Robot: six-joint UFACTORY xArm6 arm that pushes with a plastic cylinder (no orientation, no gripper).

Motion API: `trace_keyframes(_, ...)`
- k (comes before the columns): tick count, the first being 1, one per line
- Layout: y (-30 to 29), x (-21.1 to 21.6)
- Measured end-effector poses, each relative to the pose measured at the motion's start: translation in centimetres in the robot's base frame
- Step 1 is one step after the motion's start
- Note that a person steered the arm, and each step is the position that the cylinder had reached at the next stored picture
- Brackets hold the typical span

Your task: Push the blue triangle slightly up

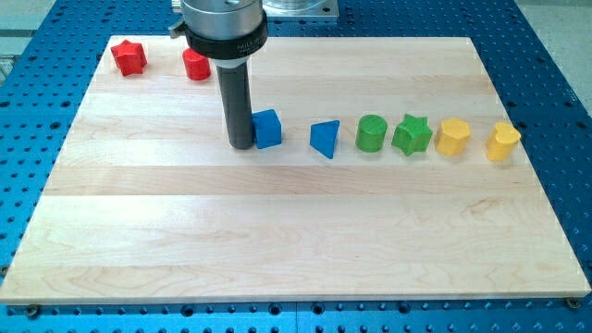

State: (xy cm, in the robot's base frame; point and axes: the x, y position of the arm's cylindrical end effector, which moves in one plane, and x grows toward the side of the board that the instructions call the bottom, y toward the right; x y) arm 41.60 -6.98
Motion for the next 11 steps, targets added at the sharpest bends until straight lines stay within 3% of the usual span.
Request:
trace_keyframes(1, -1.5, 6.8)
trace_keyframes(2, 4.7, 10.2)
trace_keyframes(3, 9.6, 9.4)
trace_keyframes(5, 11.9, 6.1)
trace_keyframes(9, 11.9, 3.3)
trace_keyframes(10, 10.8, 6.6)
trace_keyframes(11, 11.7, 12.7)
